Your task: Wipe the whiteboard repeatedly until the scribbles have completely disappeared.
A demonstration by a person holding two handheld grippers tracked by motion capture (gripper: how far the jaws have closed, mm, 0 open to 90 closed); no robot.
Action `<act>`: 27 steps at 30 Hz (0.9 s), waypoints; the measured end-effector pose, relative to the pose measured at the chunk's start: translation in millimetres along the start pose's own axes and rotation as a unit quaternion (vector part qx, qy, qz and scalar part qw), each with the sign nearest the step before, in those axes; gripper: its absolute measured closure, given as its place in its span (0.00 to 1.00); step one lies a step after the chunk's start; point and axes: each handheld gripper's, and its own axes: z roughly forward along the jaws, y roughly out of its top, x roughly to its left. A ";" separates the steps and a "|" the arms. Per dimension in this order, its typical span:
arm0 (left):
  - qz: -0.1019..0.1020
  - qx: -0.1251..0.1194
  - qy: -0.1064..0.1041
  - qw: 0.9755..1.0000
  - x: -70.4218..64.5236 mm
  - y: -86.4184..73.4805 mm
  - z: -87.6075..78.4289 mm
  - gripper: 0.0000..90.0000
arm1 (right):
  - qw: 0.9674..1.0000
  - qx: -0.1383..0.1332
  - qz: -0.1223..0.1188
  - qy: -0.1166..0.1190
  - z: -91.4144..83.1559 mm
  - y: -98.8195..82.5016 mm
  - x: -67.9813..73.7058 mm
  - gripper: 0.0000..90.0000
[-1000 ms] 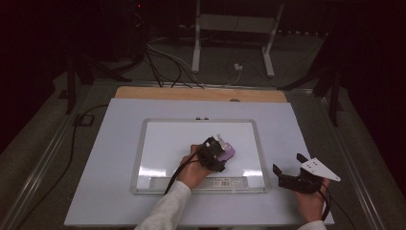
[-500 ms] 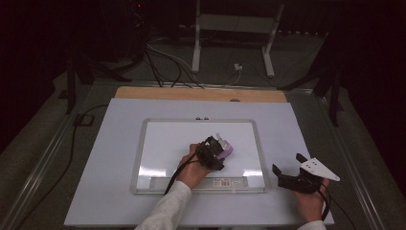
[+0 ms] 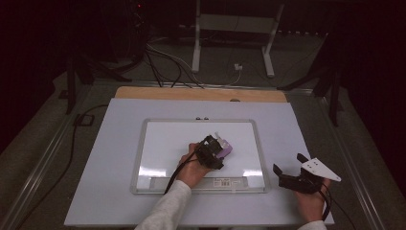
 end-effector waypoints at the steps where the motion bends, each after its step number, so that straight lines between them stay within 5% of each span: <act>1: -0.006 0.002 0.006 1.000 2.8 -1.5 -0.5 0.47 | 1.000 0.000 0.000 0.000 -0.1 0.0 -0.1 0.00; 5: -0.038 0.002 0.017 0.999 13.2 -8.4 -2.1 0.47 | 1.000 0.000 0.000 -0.001 0.2 0.0 -0.2 0.00; 13: -0.069 0.005 0.041 0.997 27.9 -20.8 -7.4 0.47 | 1.000 0.000 0.000 0.000 0.1 0.1 0.2 0.00; 27: -0.133 0.000 0.073 0.989 51.9 -61.6 -30.2 0.47 | 1.000 0.001 -0.001 0.001 0.6 0.0 0.9 0.00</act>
